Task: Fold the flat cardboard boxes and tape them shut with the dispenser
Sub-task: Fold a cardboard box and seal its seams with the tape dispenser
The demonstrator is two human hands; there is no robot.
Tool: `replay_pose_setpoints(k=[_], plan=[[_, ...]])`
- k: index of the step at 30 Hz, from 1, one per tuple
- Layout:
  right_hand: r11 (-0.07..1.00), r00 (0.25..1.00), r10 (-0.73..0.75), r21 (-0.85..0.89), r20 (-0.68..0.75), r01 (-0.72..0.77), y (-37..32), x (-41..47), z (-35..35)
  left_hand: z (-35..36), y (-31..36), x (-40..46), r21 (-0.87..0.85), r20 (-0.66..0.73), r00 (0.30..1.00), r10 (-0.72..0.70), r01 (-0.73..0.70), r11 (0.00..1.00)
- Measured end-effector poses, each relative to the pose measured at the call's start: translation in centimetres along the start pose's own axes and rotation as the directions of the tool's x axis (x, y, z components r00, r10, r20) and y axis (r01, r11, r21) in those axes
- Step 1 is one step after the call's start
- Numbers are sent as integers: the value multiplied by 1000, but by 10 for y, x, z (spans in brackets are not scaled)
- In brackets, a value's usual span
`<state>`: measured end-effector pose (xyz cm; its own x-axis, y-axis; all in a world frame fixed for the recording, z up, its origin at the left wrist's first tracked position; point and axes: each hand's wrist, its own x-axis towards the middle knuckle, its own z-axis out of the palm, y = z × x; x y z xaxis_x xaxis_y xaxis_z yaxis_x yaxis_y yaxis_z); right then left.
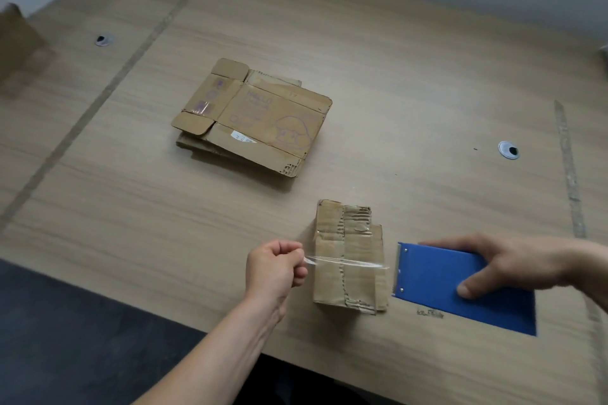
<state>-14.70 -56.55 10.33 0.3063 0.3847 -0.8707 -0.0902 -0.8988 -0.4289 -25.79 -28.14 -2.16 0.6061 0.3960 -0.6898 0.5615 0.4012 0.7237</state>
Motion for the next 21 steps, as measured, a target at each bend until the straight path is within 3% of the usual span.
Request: replay_pose_setpoints(k=[6, 21], plan=[[991, 997, 78, -106, -7, -78, -4, 14, -4, 0, -16, -5, 24, -32, 999, 25, -24, 999], [965, 994, 104, -239, -26, -107, -6, 32, 5, -5, -35, 1, 132, -75, 996, 40, -30, 991]])
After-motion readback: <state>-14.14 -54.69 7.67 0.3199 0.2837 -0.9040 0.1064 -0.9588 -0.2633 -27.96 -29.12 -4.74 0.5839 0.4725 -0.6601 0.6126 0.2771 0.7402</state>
